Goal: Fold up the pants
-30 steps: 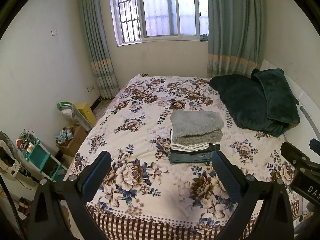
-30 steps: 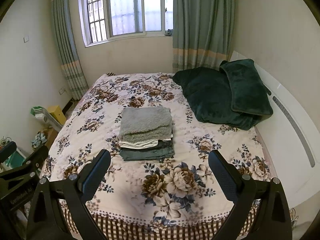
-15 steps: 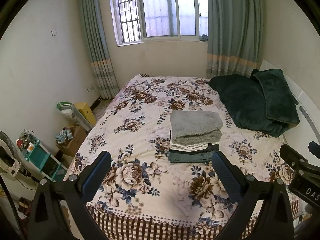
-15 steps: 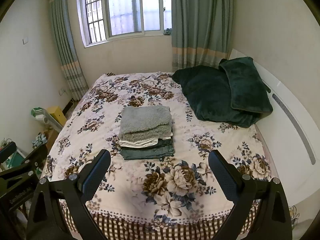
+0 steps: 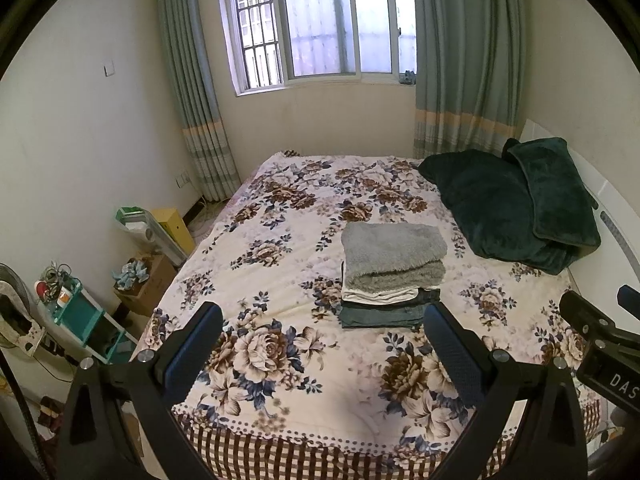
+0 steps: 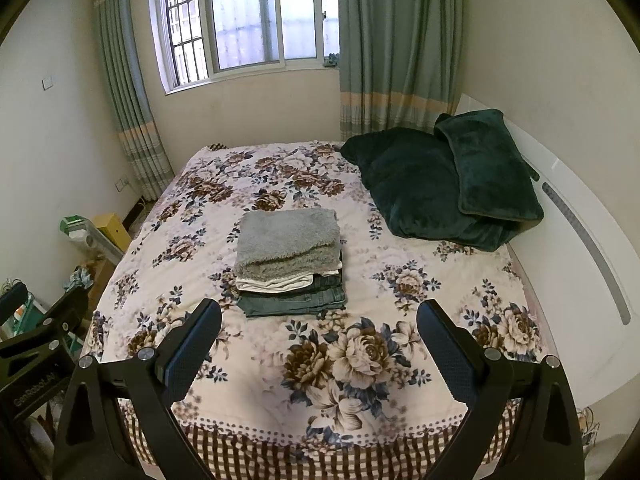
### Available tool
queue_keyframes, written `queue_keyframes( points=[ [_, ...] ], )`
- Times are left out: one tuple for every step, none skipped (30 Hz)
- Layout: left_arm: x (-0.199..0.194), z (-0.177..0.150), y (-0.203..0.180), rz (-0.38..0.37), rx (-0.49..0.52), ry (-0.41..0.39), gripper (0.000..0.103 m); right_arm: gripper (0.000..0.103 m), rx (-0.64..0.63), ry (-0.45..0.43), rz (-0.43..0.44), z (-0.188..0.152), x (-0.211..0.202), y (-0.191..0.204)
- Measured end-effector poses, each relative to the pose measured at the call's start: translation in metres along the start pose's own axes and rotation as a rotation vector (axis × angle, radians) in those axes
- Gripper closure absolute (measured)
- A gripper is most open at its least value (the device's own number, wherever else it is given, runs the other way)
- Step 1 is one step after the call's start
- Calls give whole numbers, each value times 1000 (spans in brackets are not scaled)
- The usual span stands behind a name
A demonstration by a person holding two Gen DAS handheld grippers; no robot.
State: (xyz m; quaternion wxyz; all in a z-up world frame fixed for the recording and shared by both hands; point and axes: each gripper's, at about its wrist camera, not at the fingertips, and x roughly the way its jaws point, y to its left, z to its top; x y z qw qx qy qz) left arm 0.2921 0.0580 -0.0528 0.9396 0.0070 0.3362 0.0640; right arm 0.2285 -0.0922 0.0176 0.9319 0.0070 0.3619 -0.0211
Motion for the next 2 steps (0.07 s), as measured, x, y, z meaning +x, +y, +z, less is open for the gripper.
queue_keyframes(
  points=[
    [-1, 1, 1, -3, 2, 0, 0, 3, -1, 0, -2, 0, 0, 0],
    [-1, 3, 2, -6, 1, 3, 0, 3, 1, 0, -1, 1, 0, 0]
  ],
)
